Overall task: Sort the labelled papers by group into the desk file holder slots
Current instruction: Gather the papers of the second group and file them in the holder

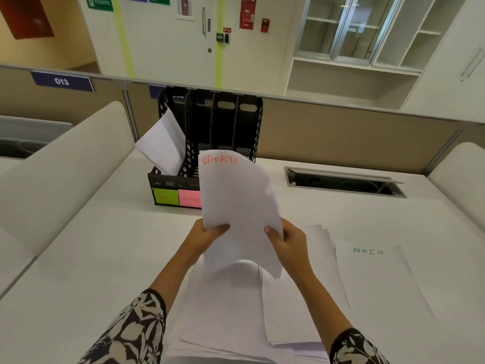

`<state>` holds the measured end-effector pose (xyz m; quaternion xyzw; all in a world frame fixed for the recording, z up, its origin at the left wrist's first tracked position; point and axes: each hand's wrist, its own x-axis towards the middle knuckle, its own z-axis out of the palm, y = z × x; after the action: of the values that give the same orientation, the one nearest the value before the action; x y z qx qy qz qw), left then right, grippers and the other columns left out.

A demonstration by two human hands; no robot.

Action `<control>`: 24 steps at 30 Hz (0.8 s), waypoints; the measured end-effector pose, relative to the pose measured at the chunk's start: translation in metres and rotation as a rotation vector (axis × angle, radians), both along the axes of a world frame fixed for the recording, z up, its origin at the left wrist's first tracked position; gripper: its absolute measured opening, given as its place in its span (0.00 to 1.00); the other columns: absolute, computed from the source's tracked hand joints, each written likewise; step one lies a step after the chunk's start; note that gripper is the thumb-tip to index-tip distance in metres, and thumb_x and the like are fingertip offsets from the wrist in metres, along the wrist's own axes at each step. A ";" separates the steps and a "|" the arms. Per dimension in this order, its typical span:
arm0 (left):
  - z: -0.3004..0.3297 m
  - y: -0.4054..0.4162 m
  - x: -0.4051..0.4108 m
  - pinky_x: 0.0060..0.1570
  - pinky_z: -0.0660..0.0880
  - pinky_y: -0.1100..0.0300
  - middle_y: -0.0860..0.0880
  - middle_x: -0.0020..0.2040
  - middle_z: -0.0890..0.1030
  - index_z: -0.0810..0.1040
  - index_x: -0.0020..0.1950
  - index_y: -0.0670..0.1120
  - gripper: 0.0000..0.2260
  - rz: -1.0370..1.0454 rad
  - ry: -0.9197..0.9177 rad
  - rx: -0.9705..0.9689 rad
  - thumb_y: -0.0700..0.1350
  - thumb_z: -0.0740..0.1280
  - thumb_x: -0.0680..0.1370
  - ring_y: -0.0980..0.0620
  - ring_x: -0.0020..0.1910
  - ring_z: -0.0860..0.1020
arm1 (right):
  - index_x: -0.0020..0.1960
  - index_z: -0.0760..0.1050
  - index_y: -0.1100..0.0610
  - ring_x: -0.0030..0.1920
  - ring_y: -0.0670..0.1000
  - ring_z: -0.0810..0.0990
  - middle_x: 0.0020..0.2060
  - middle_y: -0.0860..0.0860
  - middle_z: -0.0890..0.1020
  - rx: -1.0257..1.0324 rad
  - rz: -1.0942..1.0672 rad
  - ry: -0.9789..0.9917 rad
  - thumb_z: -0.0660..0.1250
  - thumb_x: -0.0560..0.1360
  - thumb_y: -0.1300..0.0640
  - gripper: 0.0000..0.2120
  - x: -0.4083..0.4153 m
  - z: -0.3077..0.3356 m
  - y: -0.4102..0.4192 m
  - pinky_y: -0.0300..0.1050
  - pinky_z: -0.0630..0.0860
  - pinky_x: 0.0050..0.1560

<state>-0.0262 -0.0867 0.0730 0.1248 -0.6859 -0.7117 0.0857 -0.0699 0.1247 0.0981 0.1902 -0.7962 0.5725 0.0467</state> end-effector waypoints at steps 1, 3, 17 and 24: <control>0.005 0.000 -0.003 0.41 0.79 0.64 0.53 0.47 0.85 0.81 0.50 0.57 0.14 -0.002 0.035 0.024 0.53 0.76 0.66 0.52 0.48 0.83 | 0.45 0.79 0.52 0.39 0.52 0.82 0.39 0.51 0.83 -0.036 -0.015 -0.002 0.68 0.75 0.58 0.03 0.000 0.005 -0.002 0.39 0.81 0.38; 0.014 0.000 -0.008 0.46 0.80 0.60 0.53 0.53 0.84 0.79 0.56 0.60 0.20 -0.035 0.113 0.084 0.57 0.76 0.66 0.53 0.51 0.82 | 0.44 0.77 0.46 0.39 0.50 0.82 0.38 0.48 0.82 -0.122 -0.023 0.001 0.68 0.75 0.57 0.06 -0.001 0.011 -0.004 0.36 0.81 0.36; -0.002 0.016 -0.020 0.43 0.79 0.61 0.54 0.46 0.85 0.81 0.50 0.57 0.11 0.018 0.011 -0.001 0.53 0.75 0.69 0.53 0.49 0.83 | 0.44 0.76 0.45 0.40 0.48 0.83 0.39 0.45 0.83 -0.055 0.003 -0.084 0.68 0.74 0.53 0.04 -0.019 0.012 0.014 0.38 0.82 0.37; 0.017 -0.010 -0.020 0.38 0.76 0.67 0.59 0.44 0.85 0.80 0.47 0.60 0.13 -0.119 -0.116 -0.132 0.55 0.77 0.65 0.60 0.43 0.83 | 0.40 0.77 0.58 0.31 0.50 0.75 0.31 0.50 0.79 0.399 -0.124 0.233 0.67 0.75 0.54 0.08 -0.042 0.111 0.029 0.38 0.68 0.31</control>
<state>-0.0466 -0.0968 0.0901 0.1191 -0.7413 -0.6604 0.0117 -0.1122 0.1542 0.2096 0.2110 -0.8929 0.3741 0.1348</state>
